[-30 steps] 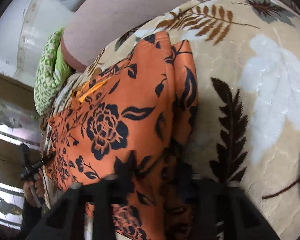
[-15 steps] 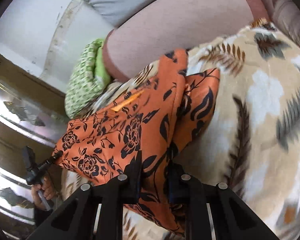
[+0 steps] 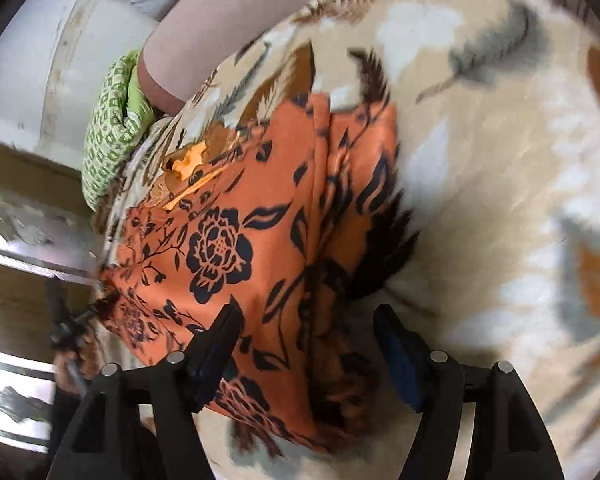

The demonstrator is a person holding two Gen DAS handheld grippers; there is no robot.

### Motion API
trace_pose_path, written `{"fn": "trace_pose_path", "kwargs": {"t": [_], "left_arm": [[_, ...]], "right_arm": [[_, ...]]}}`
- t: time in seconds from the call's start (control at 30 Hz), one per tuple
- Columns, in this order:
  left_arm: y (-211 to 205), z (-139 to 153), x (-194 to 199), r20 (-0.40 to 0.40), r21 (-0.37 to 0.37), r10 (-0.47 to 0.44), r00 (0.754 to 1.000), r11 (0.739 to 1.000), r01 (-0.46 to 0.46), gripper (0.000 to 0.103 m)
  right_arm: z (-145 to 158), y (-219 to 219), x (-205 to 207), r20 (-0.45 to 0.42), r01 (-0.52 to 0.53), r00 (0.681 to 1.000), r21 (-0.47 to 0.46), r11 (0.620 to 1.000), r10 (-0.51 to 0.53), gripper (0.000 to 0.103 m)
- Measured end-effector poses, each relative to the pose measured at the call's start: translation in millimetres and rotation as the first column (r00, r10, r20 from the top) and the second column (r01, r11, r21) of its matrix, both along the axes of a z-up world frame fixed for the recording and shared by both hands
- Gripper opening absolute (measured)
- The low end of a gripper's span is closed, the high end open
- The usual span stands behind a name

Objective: Fold small clothes
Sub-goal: 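Fold the hem over toward the lace collar and release both tools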

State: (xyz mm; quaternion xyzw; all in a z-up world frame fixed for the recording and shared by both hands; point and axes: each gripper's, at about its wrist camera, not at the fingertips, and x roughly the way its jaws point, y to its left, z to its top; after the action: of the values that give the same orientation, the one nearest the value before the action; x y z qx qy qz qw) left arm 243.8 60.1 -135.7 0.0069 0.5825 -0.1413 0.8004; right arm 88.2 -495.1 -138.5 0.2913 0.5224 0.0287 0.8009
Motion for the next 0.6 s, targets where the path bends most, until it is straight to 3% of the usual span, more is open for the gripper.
{"fn": "trace_pose_path", "kwargs": {"t": [0.1, 0.17, 0.23, 0.3, 0.37, 0.4, 0.43, 0.6], "left_arm": [[16.7, 19.8, -5.7, 0.094, 0.003, 0.007, 0.996, 1.0, -0.008, 0.058], [28.1, 32.3, 0.5, 0.142, -0.051, 0.04, 0.989, 0.998, -0.033, 0.062], [30.8, 30.5, 17.5, 0.118, -0.065, 0.06, 0.991, 0.997, -0.052, 0.067], [24.9, 14.1, 43.0, 0.039, -0.096, 0.042, 0.998, 0.995, -0.039, 0.067], [18.0, -3.0, 60.9, -0.018, -0.081, 0.062, 0.998, 0.995, -0.063, 0.066], [15.4, -5.8, 64.8, -0.022, -0.092, 0.059, 0.998, 0.994, -0.061, 0.066], [12.7, -6.5, 67.9, -0.017, -0.105, 0.055, 0.998, 0.993, -0.057, 0.066], [4.9, -9.3, 82.2, -0.024, -0.141, 0.052, 0.998, 0.988, -0.055, 0.066]], "right_arm": [[33.1, -3.7, 3.6, 0.102, -0.006, 0.995, -0.062, 0.998, 0.012, 0.072], [41.8, -0.1, 18.4, 0.13, -0.041, 0.99, -0.072, 0.997, 0.05, 0.072], [36.1, 3.9, 46.5, 0.109, -0.07, 0.991, -0.106, 0.992, 0.081, 0.072], [22.5, 6.4, 68.5, 0.07, -0.077, 0.994, -0.111, 0.991, 0.085, 0.072], [7.4, 8.1, 83.7, 0.033, -0.08, 0.996, -0.138, 0.987, 0.085, 0.067], [3.4, 10.6, 88.5, 0.021, -0.088, 0.996, -0.159, 0.983, 0.092, 0.055], [0.4, 14.2, 91.8, 0.003, -0.097, 0.995, -0.199, 0.975, 0.1, 0.051], [-0.3, 9.5, 98.4, 0.01, -0.076, 0.997, -0.245, 0.967, 0.081, 0.053]]}}
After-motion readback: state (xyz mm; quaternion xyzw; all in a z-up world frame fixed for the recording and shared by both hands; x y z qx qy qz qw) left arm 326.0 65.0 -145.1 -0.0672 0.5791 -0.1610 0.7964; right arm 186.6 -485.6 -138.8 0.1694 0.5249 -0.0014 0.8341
